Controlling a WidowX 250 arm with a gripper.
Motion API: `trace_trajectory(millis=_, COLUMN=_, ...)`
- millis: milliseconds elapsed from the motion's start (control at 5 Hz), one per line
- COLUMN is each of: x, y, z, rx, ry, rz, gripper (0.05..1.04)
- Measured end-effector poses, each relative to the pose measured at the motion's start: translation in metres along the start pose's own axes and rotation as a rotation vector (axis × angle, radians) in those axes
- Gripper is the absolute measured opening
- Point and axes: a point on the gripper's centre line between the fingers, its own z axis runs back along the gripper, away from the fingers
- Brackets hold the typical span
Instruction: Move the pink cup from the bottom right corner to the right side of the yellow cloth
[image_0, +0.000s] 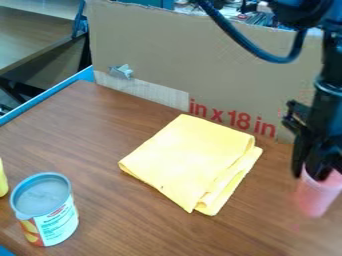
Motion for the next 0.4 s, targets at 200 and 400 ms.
trace_trajectory(millis=200, x=0.009, y=0.041, z=-0.01, rx=-0.001, ry=0.031, rz=0.024, gripper=0.117)
trace_trajectory(millis=400, x=0.009, y=0.057, z=-0.018, rx=-0.001, ry=0.062, rz=0.032, gripper=0.117)
